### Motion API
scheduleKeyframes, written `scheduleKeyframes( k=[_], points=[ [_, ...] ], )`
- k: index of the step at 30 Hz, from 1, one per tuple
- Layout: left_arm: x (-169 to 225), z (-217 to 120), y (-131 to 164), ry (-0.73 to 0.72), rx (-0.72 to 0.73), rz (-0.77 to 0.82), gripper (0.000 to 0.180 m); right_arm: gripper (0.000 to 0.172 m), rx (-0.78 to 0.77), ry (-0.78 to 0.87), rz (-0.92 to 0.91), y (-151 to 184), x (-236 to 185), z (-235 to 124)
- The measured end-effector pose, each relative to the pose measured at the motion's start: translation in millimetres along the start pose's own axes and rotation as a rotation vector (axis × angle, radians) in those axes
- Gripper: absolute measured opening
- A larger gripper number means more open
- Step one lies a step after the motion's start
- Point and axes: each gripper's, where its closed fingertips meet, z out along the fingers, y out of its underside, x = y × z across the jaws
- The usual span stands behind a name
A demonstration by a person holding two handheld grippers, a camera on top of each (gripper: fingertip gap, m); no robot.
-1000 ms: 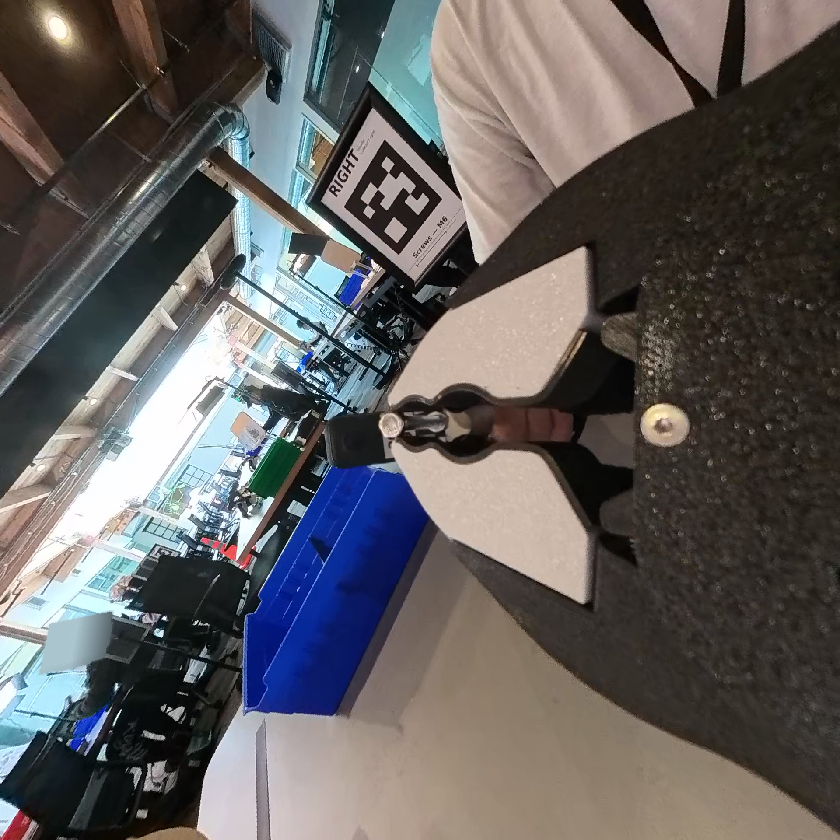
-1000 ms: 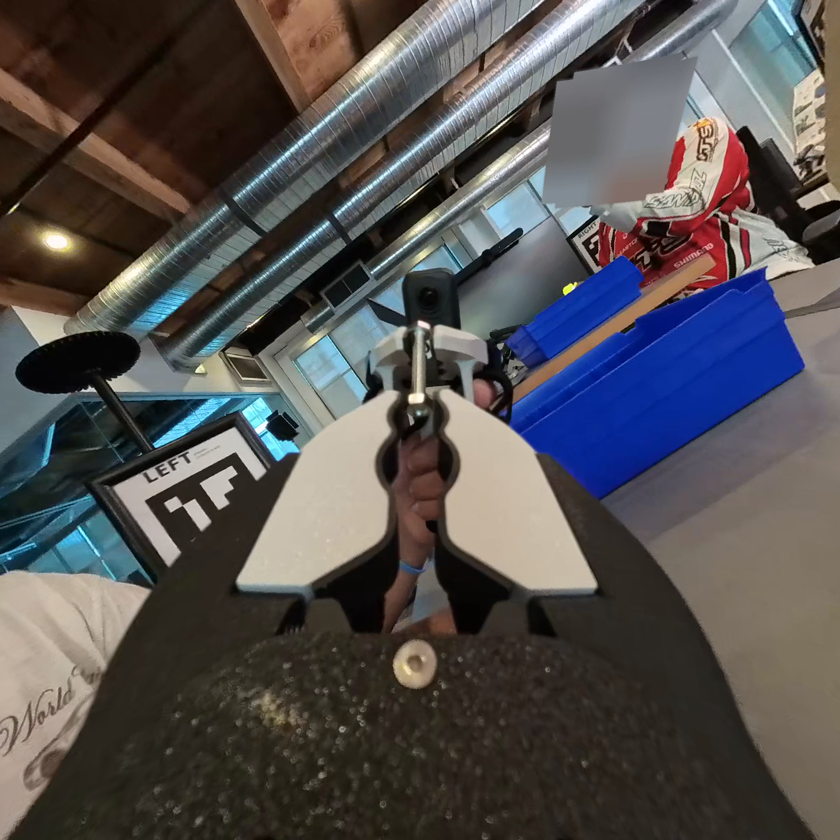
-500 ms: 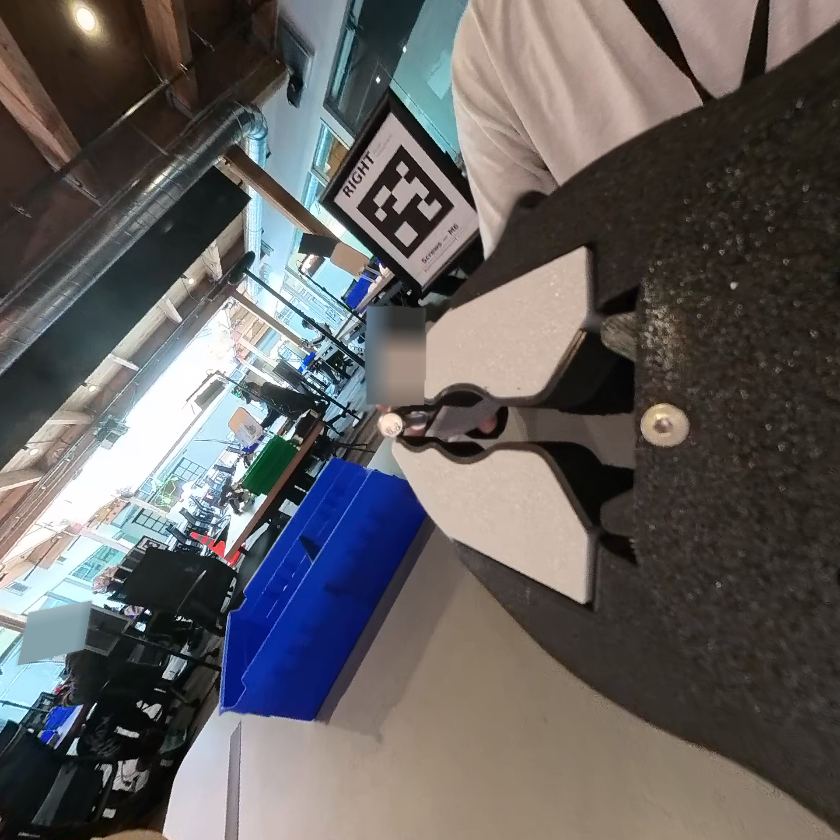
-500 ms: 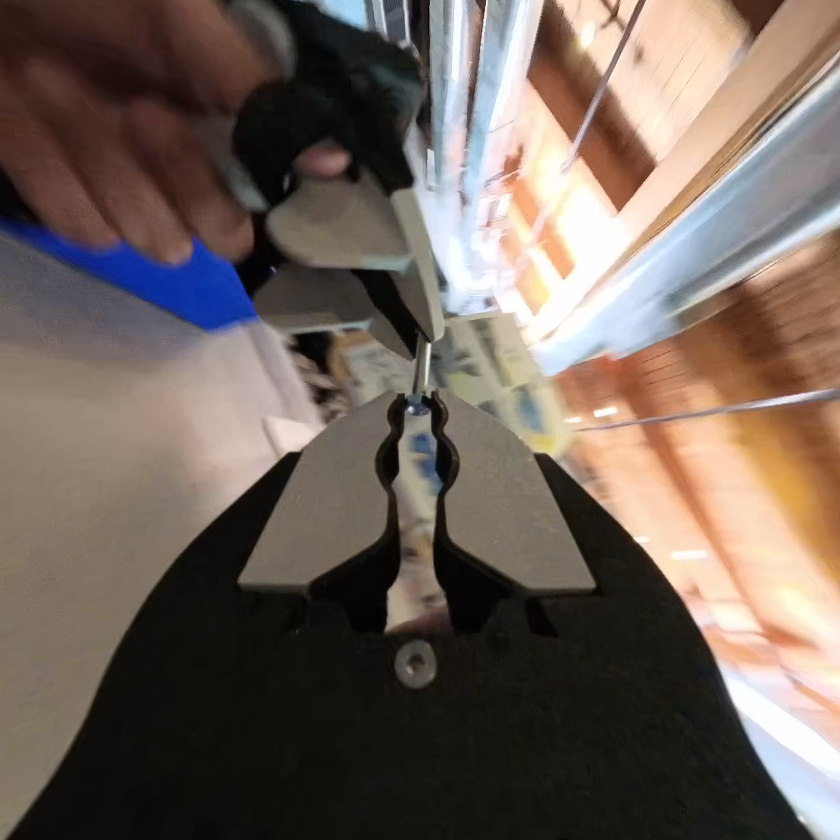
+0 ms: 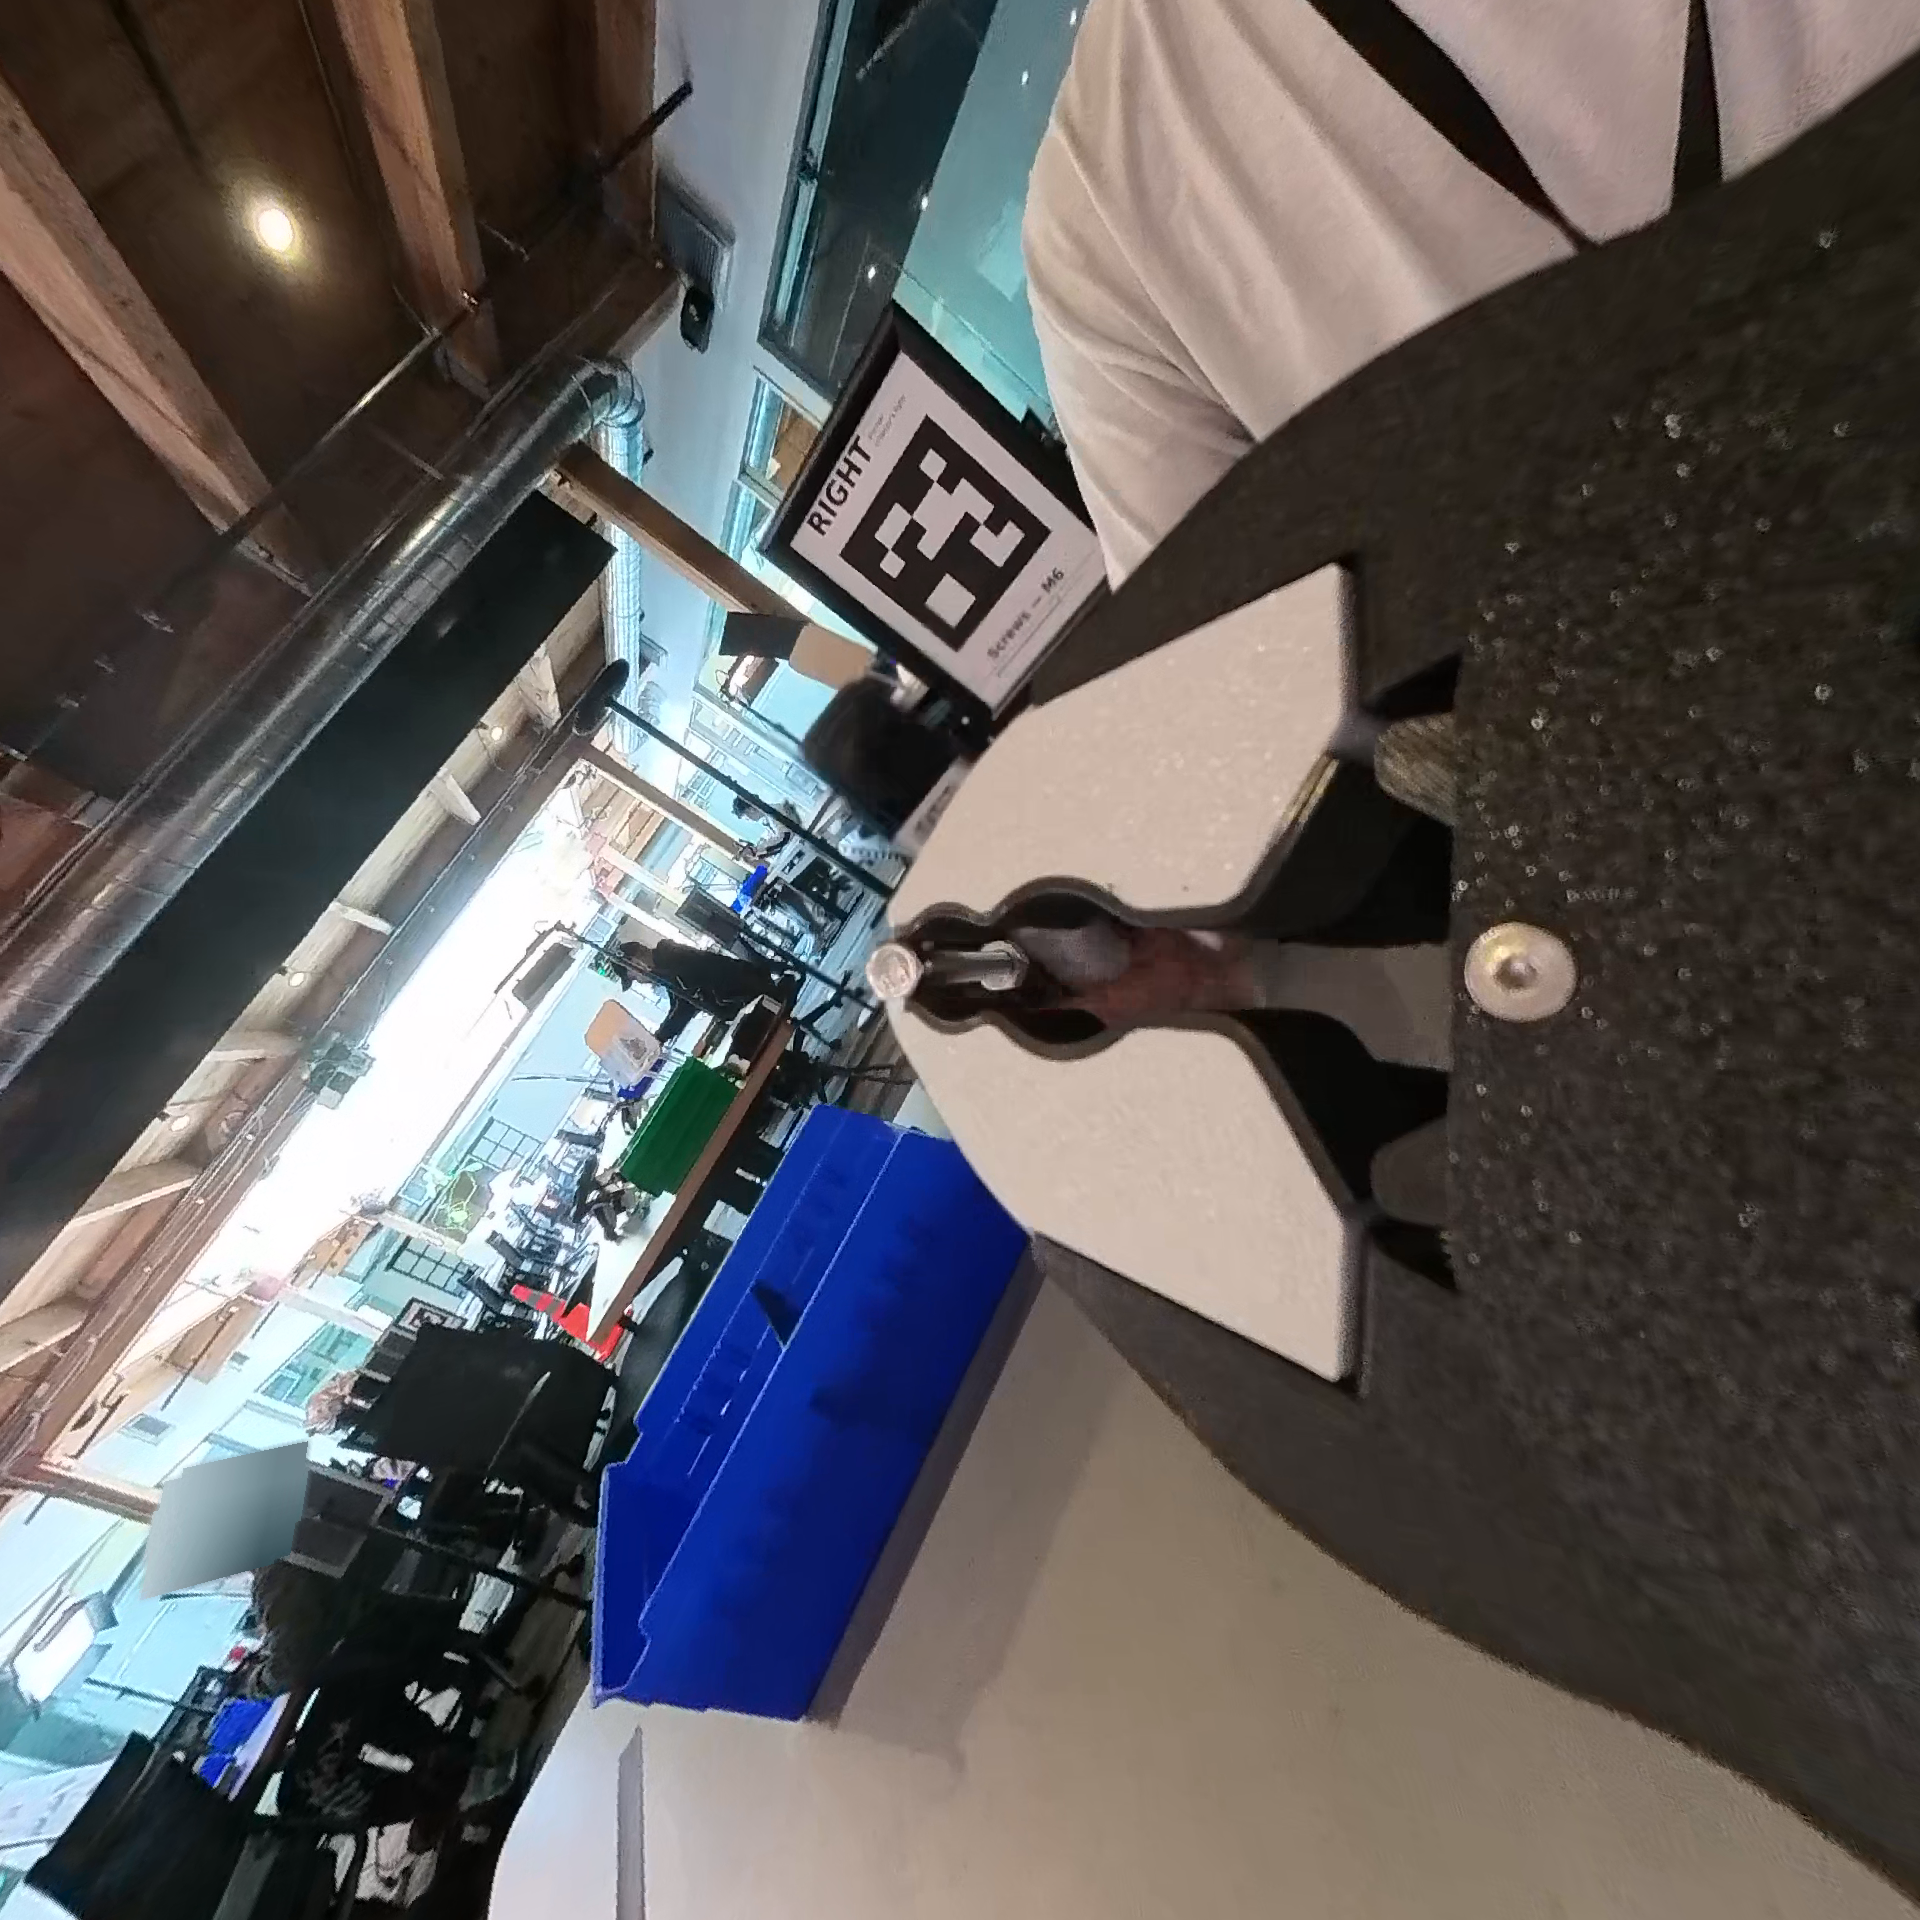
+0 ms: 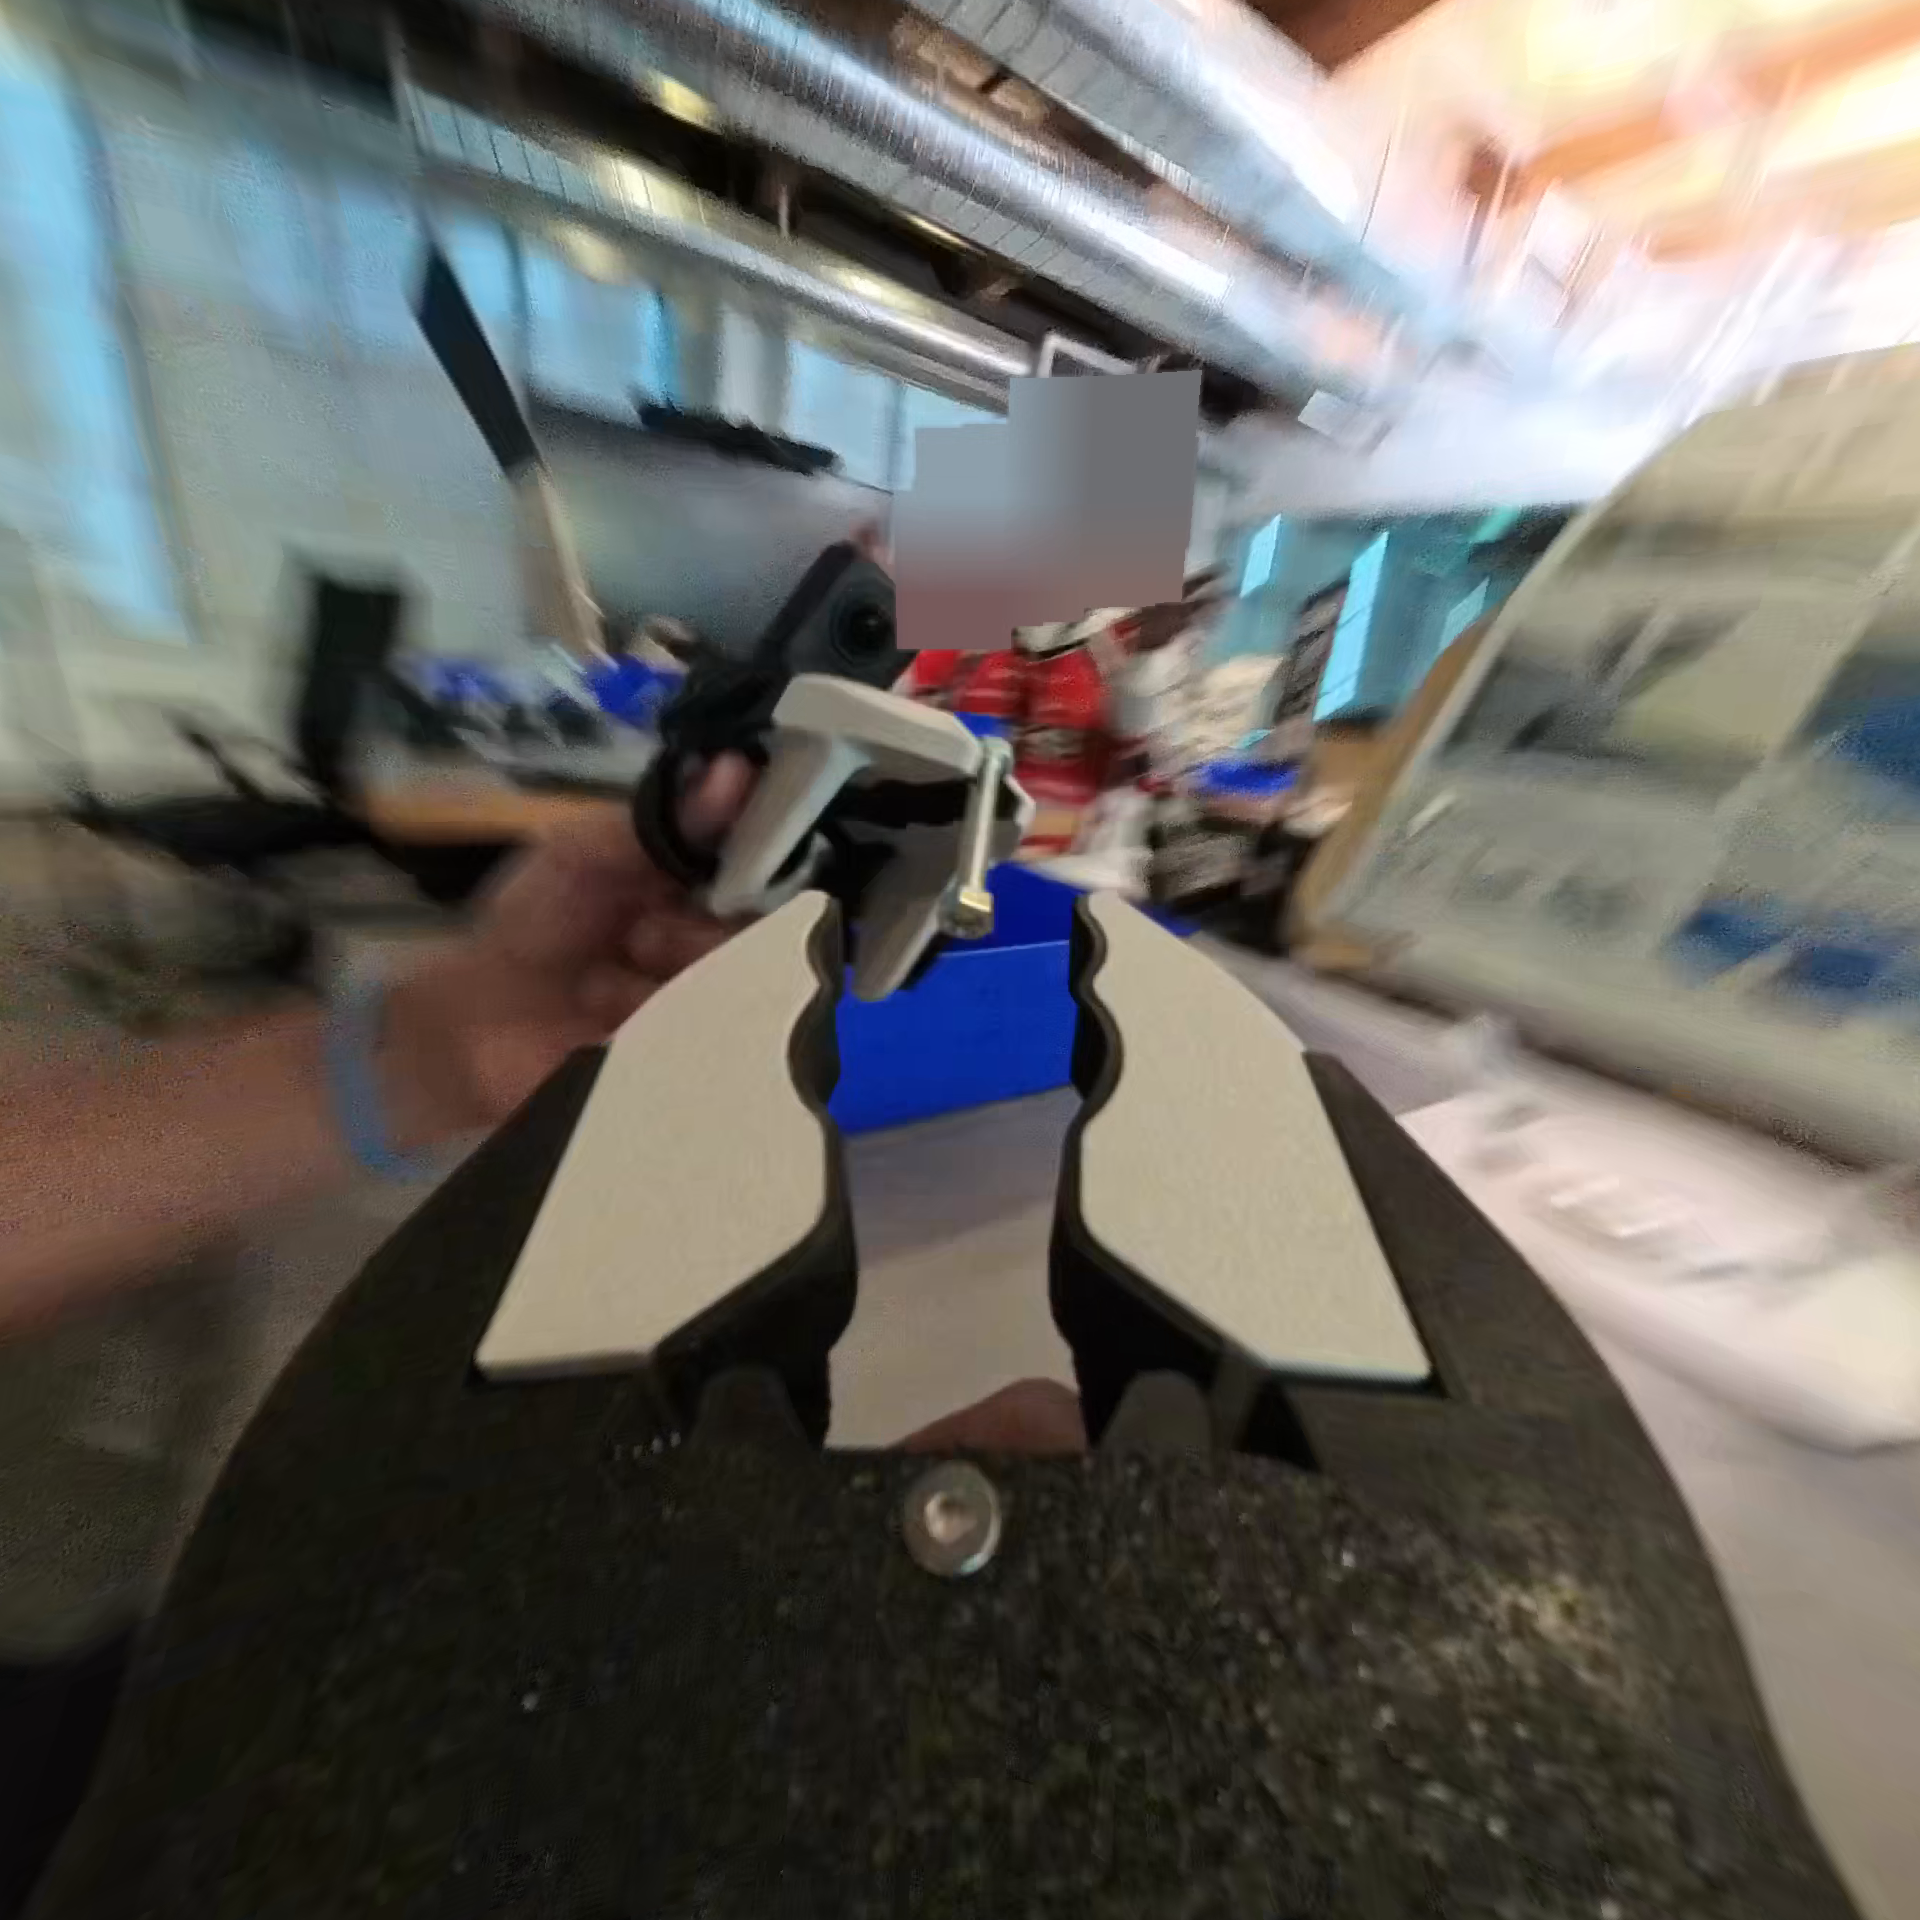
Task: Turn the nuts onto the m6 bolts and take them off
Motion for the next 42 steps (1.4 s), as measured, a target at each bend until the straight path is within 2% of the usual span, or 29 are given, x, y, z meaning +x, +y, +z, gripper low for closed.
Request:
scheduleKeyframes(
  k=[3,5,8,9,10,13,16,17,23,28,30,31,33,35,37,40,42],
  points=[
    [1,0,0,-0.011,-0.006,0.021,0.009,0.043,0.058,-0.275,0.599,1,-9,4],
    [0,0,1,-0.018,-0.011,0.027,0.009,0.040,0.115,-0.330,0.773,-1,-6,3],
    [-1,1,2,-0.018,-0.016,0.023,0.009,0.037,0.106,-0.338,0.808,3,-8,4],
    [-1,1,3,-0.017,-0.018,0.021,0.009,0.030,0.100,-0.341,0.800,4,-10,5],
    [-1,2,3,-0.013,-0.020,0.020,0.009,0.015,0.107,-0.341,0.793,4,-11,4],
    [0,4,5,-0.004,-0.024,0.017,0.009,0.010,0.130,-0.272,0.703,2,-4,2],
    [-1,3,5,-0.018,-0.034,0.018,0.009,0.009,0.069,-0.221,0.537,6,-2,3],
    [-3,3,5,-0.029,-0.036,0.016,0.009,0.009,0.025,-0.181,0.425,10,-1,4],
    [-11,2,8,-0.055,-0.053,-0.024,0.009,0.009,-0.173,0.123,-0.495,18,15,2],
    [-18,3,12,-0.066,-0.062,-0.100,0.009,0.009,-0.299,0.300,-1.201,18,24,-3],
    [-20,3,13,-0.056,-0.056,-0.117,0.009,0.009,-0.309,0.342,-1.395,18,23,-3],
    [-19,3,12,-0.046,-0.049,-0.122,0.009,0.009,-0.299,0.337,-1.408,19,21,-2],
    [-19,3,11,-0.040,-0.040,-0.119,0.009,0.011,-0.278,0.304,-1.274,23,19,-1],
    [-16,2,9,-0.030,-0.031,-0.107,0.009,0.023,-0.250,0.245,-1.014,26,18,0],
    [-15,0,6,-0.036,-0.021,-0.089,0.009,0.030,-0.187,0.141,-0.659,27,12,1],
    [-13,-3,1,-0.040,-0.004,-0.055,0.009,0.034,-0.087,-0.094,-0.002,22,-4,4],
    [-11,-4,-1,-0.039,0.001,-0.038,0.009,0.033,-0.006,-0.141,0.341,13,1,6]
  ],
)
